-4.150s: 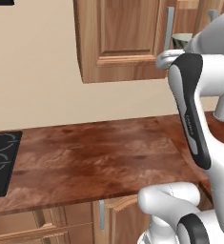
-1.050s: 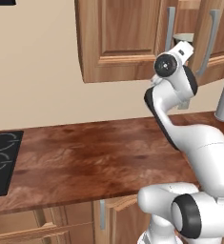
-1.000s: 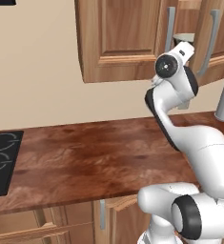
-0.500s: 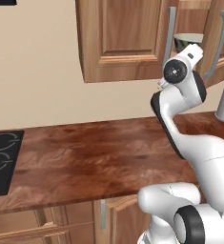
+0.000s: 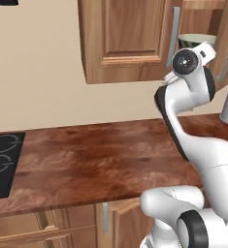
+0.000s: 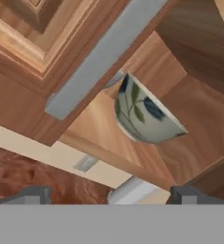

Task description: Move the bowls from the cabinet to the plates on the dining table.

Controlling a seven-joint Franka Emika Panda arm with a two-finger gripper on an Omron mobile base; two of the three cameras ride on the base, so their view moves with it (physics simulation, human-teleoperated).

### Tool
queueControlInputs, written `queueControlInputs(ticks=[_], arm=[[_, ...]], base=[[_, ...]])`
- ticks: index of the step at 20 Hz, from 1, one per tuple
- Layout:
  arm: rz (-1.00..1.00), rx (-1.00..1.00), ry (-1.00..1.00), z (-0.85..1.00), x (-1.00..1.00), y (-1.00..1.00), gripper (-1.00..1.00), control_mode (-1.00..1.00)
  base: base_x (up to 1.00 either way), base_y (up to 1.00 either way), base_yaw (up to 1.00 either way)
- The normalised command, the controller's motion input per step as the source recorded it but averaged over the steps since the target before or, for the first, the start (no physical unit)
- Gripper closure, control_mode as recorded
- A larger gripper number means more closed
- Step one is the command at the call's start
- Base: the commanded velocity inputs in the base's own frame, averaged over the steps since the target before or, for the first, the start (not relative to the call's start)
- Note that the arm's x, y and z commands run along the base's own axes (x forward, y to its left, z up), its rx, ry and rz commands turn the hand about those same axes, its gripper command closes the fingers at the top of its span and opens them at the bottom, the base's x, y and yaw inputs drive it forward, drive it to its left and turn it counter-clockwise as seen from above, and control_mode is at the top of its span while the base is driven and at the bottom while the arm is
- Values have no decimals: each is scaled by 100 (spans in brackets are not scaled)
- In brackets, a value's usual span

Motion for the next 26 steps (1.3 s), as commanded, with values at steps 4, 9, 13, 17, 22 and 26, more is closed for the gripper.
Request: queueControlInputs(ticks=[4,9,13,17,22,26], arm=[[-13,26,0,11,-39,-77,-100,-100],[-13,18,0,10,-32,-77,-100,-100],[-12,6,-1,2,-18,-73,-100,-100],[-9,0,-2,0,-7,-74,-100,-100],[-7,0,-3,1,-3,-84,-100,-100],[-5,0,-3,0,0,-82,-100,-100]], base=[[0,0,0],[0,0,0],[0,0,0],[0,0,0],[0,0,0],[0,0,0]])
